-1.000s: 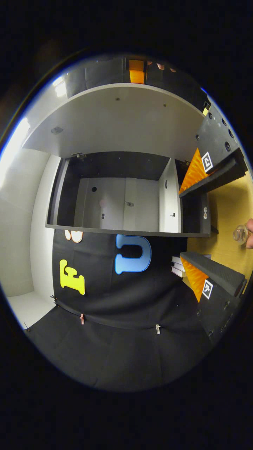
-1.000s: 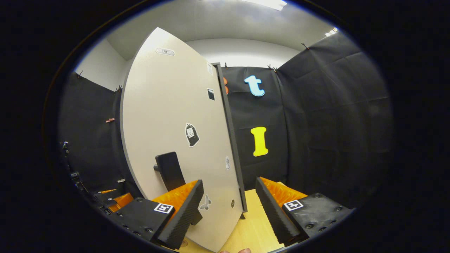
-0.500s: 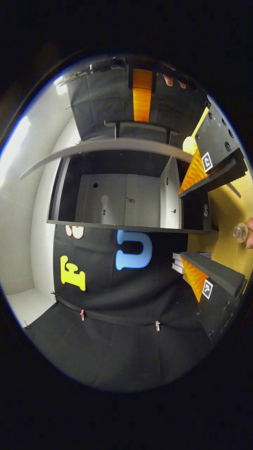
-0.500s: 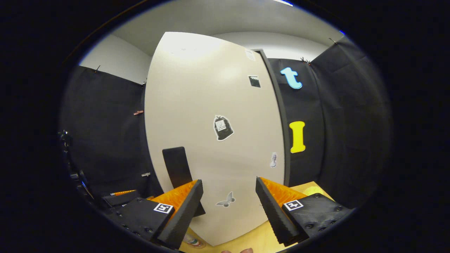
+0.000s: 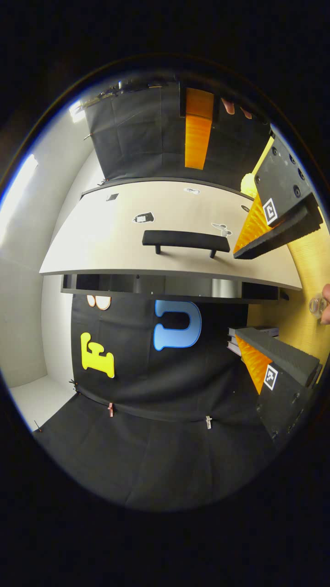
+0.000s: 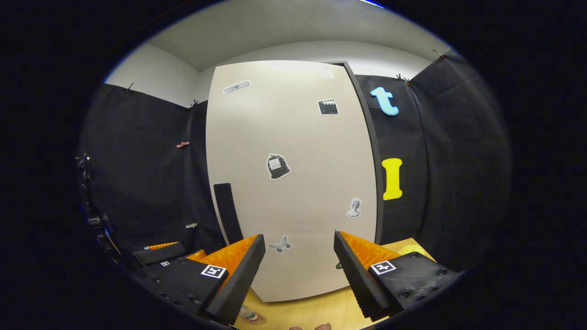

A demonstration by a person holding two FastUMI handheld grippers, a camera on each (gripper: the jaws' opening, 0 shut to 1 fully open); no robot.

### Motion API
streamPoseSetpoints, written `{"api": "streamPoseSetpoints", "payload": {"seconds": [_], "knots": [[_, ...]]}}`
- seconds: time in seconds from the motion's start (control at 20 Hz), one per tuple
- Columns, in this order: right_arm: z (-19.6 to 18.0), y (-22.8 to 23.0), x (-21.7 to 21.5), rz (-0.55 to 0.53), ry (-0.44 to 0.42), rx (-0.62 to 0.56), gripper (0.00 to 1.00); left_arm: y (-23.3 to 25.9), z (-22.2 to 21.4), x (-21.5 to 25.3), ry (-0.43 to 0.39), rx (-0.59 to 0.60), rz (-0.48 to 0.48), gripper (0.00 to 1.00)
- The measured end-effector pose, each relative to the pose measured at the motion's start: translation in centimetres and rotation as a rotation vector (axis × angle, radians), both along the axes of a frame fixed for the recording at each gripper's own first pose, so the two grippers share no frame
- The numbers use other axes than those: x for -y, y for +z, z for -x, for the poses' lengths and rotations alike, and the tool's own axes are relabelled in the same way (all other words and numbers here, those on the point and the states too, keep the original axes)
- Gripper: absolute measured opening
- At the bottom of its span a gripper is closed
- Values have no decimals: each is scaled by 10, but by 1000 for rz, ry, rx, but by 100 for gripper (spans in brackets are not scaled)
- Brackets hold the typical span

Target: Open the cabinet door with the right hand, grasp the bottle in the cabinet with the left hand and place it on the coaster, then close the cabinet door with the right hand.

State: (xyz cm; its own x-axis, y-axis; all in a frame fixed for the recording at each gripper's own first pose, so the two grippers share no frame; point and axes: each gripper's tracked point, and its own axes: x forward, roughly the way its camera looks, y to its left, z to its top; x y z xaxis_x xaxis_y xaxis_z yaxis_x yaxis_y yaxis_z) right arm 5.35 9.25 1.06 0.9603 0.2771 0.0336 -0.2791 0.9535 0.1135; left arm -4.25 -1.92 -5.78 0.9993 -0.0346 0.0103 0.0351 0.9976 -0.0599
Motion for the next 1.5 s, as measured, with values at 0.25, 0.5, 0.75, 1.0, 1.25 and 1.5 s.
{"api": "streamPoseSetpoints", "payload": {"seconds": [0.25, 0.5, 0.75, 1.0, 1.25, 1.5], "knots": [[-9, -7, 48, 52, -63, 0, 98, 7, -17, 36, 7, 9, 4, 95], [-17, -15, 90, 72, -95, 0, 98, 9, -26, 76, 10, 23, 15, 94], [-27, -28, 114, 85, -88, -23, 98, 2, -34, 94, 41, 30, 8, 95], [-36, -35, 134, 66, -64, -26, 98, 5, -46, 98, 78, 44, -13, 95], [-44, -44, 154, 69, -54, -33, 98, 3, -53, 114, 89, 34, -41, 95], [-43, -48, 165, 65, -38, -37, 98, -2, -57, 129, 95, 8, -33, 95]]}}
